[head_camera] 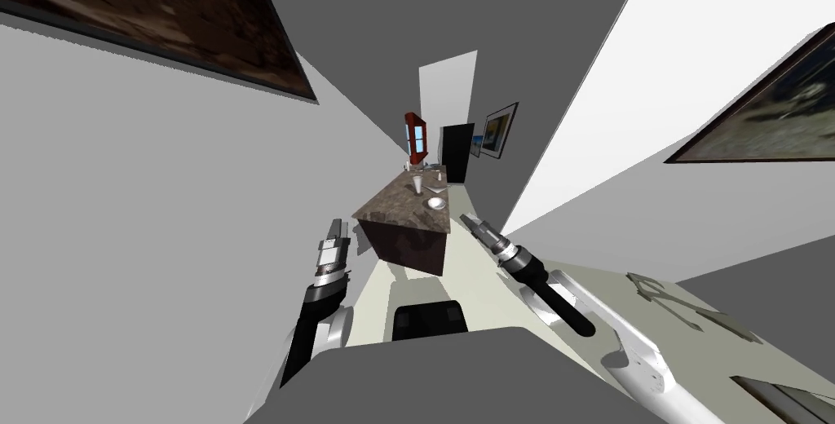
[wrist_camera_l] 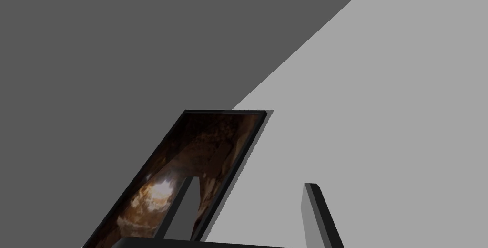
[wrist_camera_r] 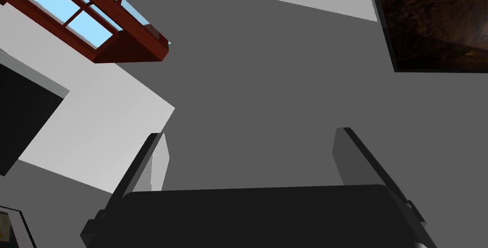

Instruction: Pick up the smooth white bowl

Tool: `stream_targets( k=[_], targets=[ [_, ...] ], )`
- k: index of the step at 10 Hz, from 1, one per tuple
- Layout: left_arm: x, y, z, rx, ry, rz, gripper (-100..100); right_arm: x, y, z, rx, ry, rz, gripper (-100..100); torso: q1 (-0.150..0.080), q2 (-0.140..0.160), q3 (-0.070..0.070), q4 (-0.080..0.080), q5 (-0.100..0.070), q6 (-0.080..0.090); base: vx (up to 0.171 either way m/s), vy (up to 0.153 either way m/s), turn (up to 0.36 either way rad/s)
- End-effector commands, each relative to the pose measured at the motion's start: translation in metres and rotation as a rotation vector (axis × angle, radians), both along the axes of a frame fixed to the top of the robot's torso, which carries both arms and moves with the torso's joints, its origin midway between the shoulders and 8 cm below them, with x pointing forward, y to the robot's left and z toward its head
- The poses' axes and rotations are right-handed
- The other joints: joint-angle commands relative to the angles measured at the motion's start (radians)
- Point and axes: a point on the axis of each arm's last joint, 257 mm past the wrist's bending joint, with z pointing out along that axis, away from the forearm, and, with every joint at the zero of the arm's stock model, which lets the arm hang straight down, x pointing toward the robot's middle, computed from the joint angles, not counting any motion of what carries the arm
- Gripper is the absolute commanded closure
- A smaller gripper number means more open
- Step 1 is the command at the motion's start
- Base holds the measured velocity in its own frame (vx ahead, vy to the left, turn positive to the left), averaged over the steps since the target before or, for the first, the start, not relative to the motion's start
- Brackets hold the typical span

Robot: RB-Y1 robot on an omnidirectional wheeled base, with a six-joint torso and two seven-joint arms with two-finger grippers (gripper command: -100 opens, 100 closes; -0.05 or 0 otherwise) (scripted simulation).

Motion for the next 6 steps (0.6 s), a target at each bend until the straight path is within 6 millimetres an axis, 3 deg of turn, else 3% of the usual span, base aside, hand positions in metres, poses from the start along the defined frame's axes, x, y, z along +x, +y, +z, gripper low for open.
stream_targets(
  k=[1, 4, 5, 6],
  targets=[
    [0.000, 0.000, 0.000, 0.000, 0.000, 0.000, 0, 0.002, -0.003, -0.010, -0.056, 0.020, 0.004, -100, 0.000, 0.000, 0.000, 0.000, 0.000, 0.000, -0.060, 0.014, 0.040],
    [0.000, 0.000, 0.000, 0.000, 0.000, 0.000, 0, 0.006, -0.018, -0.048, -0.218, 0.086, -0.007, -100, 0.001, -0.001, -0.001, 0.000, 0.000, 0.000, -0.058, 0.024, 0.073],
    [0.000, 0.000, 0.000, 0.000, 0.000, 0.000, 0, 0.005, -0.018, -0.050, -0.240, 0.089, 0.003, -100, 0.001, -0.002, -0.001, 0.000, 0.000, 0.000, -0.042, 0.021, 0.044],
    [0.000, 0.000, 0.000, 0.000, 0.000, 0.000, 0, 0.006, -0.029, -0.068, -0.310, 0.121, -0.009, -100, 0.001, -0.002, -0.001, 0.000, 0.000, 0.000, -0.048, 0.033, 0.116]
  ],
)
